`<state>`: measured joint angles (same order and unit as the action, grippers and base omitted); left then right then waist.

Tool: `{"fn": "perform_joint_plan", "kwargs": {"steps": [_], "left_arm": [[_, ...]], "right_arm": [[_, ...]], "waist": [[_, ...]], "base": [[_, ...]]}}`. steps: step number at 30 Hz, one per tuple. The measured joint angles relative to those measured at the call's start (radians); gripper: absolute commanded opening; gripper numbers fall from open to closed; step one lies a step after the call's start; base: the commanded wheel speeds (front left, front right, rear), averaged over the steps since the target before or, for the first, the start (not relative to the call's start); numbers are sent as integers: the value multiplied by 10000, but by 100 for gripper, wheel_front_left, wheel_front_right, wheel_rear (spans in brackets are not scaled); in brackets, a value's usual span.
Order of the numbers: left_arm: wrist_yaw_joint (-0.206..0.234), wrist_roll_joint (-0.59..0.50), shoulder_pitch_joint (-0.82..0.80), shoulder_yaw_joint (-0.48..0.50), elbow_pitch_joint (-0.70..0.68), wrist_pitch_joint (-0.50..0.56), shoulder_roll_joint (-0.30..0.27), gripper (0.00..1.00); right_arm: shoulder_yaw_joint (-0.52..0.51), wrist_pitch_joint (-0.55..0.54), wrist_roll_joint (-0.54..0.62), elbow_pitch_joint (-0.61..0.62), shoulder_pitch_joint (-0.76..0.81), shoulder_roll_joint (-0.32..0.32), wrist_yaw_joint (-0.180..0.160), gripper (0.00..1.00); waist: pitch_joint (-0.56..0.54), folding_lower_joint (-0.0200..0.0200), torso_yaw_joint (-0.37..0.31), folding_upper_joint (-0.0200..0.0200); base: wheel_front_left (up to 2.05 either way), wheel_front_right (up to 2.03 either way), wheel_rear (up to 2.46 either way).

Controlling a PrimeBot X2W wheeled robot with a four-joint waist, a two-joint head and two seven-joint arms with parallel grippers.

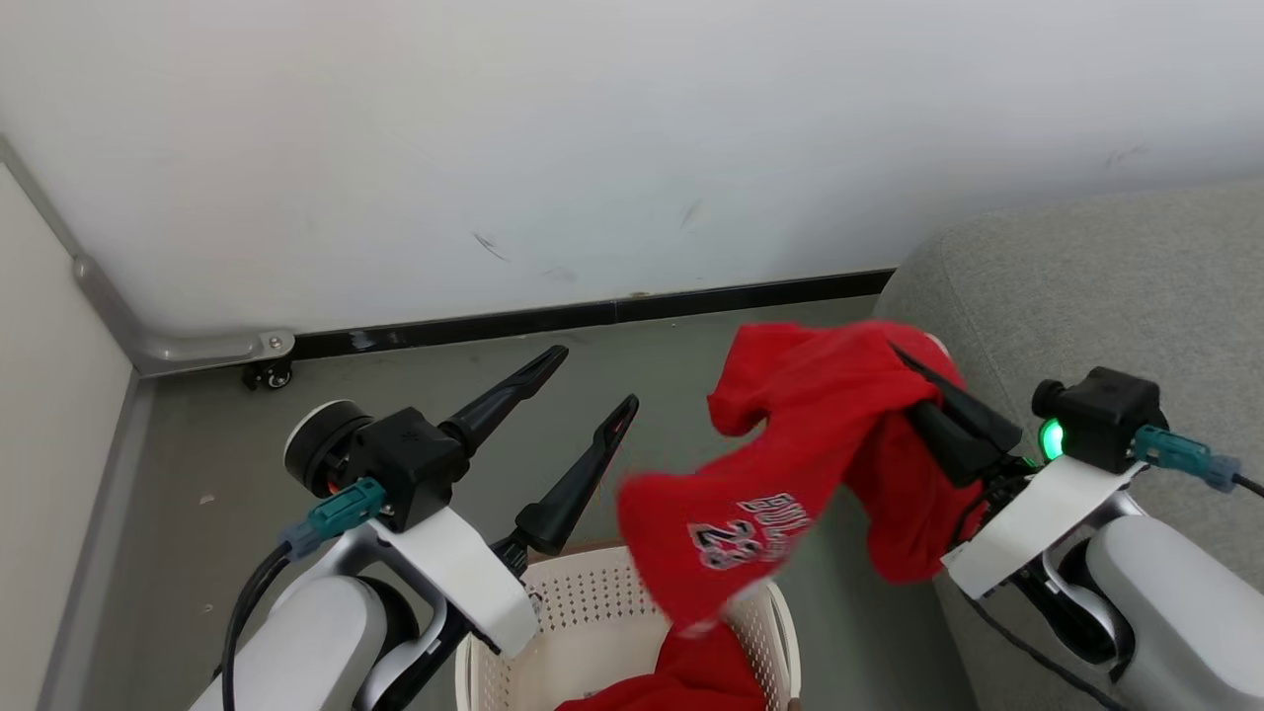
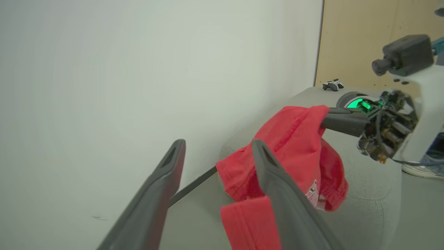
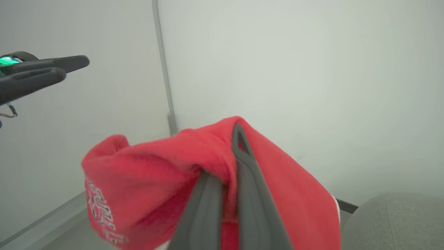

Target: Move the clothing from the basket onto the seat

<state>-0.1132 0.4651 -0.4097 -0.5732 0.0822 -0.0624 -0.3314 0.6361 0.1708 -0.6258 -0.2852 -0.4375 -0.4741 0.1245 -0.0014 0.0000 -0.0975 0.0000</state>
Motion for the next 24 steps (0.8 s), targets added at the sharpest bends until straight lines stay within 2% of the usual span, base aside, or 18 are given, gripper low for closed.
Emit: {"fn": "perform_joint_plan", "kwargs": {"steps": [8,24], "left_arm": [[-2,224,197,-75,-132,-100,201,100],[-13,316,417,-635,-188,-190,330,100]], "right_arm": [[-637,67,12,-54,14,-171,0,0],[-1206,67,163,-67,233,-255,0,0]], "waist": [[44,0,-93,0],[142,0,-454,0]], "base": [[0,0,0],[0,0,0]]}}
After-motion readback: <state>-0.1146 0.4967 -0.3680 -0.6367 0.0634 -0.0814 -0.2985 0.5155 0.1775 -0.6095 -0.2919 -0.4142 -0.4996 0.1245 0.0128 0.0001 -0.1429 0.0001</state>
